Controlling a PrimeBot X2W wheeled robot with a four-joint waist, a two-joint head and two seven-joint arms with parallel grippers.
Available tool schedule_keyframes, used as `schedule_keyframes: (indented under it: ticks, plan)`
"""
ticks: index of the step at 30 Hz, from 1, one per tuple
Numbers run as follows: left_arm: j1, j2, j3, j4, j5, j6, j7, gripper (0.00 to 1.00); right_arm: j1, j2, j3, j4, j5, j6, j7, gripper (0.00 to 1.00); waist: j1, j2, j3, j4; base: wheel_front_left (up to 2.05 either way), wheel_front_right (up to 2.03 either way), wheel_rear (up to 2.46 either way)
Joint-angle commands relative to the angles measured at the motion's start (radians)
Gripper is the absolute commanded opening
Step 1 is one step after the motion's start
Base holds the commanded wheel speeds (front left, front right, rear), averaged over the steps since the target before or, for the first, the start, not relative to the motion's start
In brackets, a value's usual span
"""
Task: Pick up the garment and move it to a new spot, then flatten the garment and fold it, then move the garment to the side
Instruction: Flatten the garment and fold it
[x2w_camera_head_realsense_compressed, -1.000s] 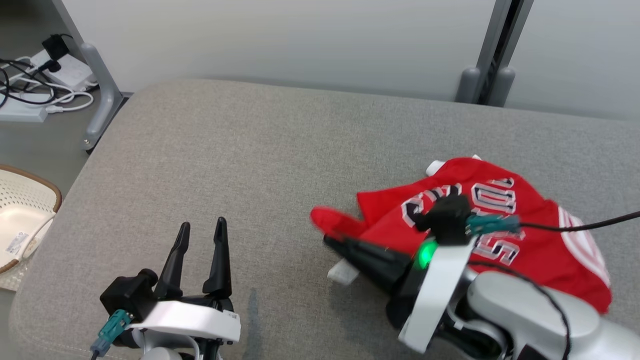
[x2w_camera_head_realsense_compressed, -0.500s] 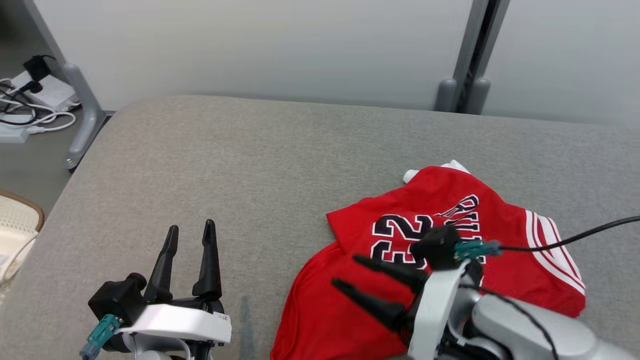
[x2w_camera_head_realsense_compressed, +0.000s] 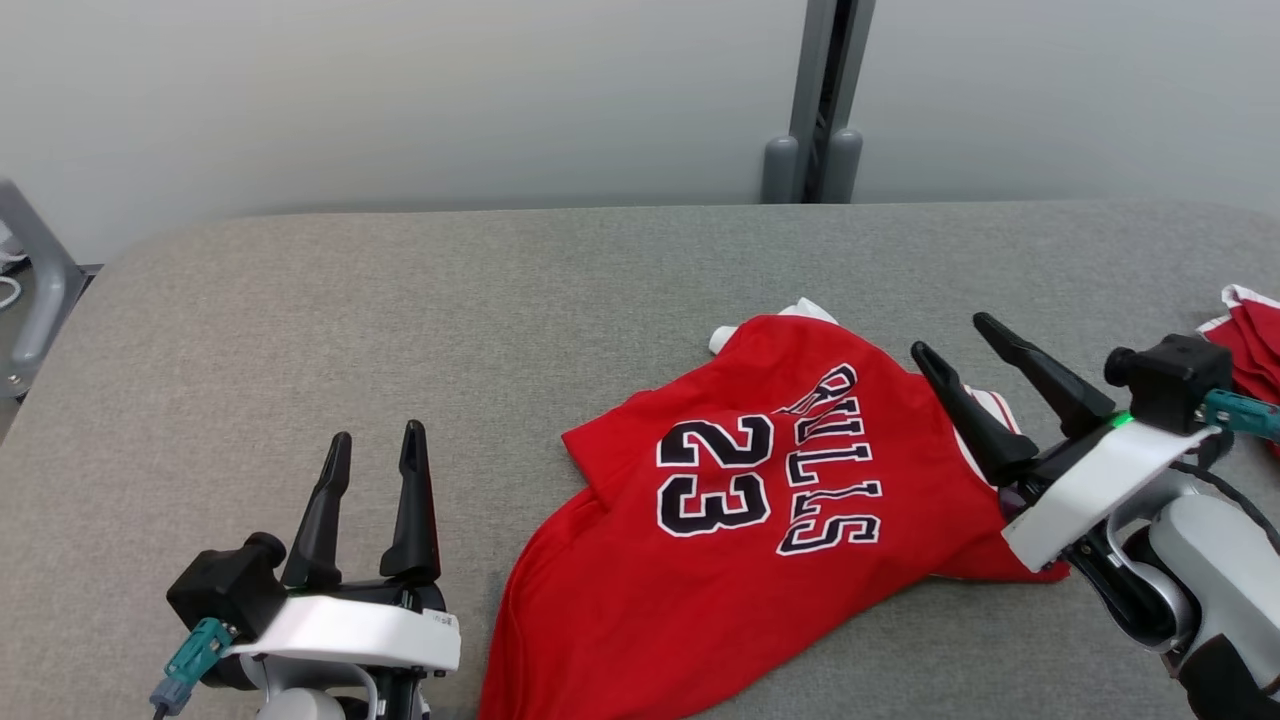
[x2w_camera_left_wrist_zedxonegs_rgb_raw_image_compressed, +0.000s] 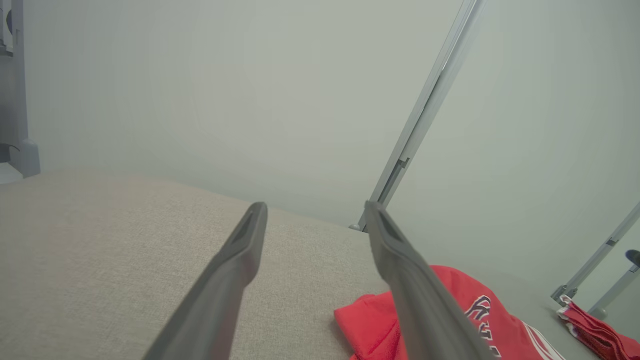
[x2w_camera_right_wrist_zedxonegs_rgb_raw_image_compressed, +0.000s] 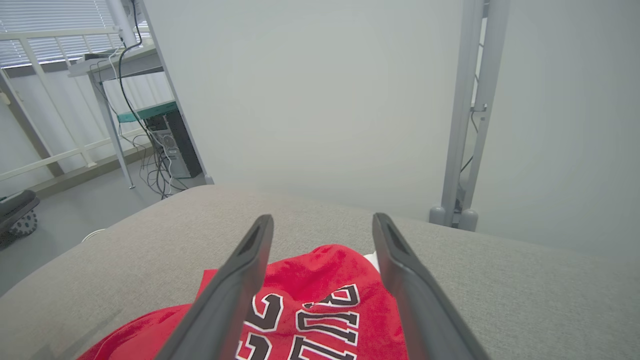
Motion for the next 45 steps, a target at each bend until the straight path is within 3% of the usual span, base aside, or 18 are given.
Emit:
schedule_keyframes:
  ticks: [1,8,17,25,35,45]
  plan:
    - [-0.016,0.004,0.002,-0.002,0.000,0.003,-0.004,1.00,0.019,0.007,-0.023,-0.002,-0.016,0.000,-0.007,1.00,0.0000,0.0000,0.004,-0.014,0.00,0.00,0.00]
    - [-0.012,0.004,0.004,-0.005,0.006,0.000,-0.005,1.00,0.178,0.079,-0.246,-0.045,-0.150,0.000,-0.007,1.00,0.0000,0.0000,0.015,-0.052,0.00,0.00,0.00]
    - [-0.022,0.004,-0.024,-0.012,0.019,-0.006,-0.005,1.00,0.240,0.116,-0.334,-0.078,-0.220,0.000,-0.007,1.00,0.0000,0.0000,0.047,-0.041,0.00,0.00,0.00]
    - [-0.064,0.004,-0.077,-0.018,0.026,0.005,-0.005,1.00,0.126,0.090,-0.377,-0.014,-0.176,0.000,0.067,1.00,0.0000,0.0000,0.148,0.009,0.00,0.00,0.00]
    - [-0.139,0.004,-0.149,-0.027,0.004,0.022,-0.004,1.00,-0.115,0.029,-0.329,0.131,-0.011,0.000,0.258,1.00,0.0000,0.0000,0.275,0.107,0.00,0.00,0.00]
    - [-0.187,0.004,-0.214,-0.052,-0.033,0.047,-0.005,1.00,-0.310,-0.062,-0.157,0.258,0.068,0.000,0.375,1.00,0.0000,0.0000,0.371,0.207,0.00,0.00,0.00]
